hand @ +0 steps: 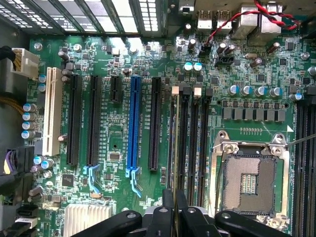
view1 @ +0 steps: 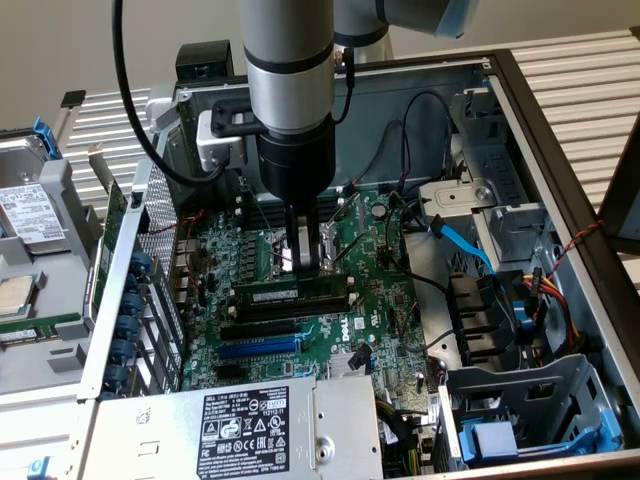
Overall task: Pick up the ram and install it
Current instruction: 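Insert the ram into the slot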
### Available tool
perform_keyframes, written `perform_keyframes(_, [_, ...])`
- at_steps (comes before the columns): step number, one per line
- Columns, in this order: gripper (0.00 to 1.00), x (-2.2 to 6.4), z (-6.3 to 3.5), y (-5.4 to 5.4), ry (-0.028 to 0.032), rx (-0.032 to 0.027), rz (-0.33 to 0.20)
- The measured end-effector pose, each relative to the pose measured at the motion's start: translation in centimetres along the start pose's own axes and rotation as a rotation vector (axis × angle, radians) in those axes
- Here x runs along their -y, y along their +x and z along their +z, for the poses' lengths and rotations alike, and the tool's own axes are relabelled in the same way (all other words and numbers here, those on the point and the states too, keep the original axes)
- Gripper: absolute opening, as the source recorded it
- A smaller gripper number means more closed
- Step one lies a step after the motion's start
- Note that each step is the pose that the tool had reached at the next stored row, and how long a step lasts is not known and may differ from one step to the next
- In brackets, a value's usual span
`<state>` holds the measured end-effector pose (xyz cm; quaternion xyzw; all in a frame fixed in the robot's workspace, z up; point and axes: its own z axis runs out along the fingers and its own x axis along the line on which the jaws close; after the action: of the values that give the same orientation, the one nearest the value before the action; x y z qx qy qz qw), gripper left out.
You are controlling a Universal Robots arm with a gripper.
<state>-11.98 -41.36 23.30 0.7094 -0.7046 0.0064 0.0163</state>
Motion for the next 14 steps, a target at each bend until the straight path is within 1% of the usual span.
perform_keyframes(14, [0.13,0.00,0.06,0.00,0.0002,0.0024,0.005])
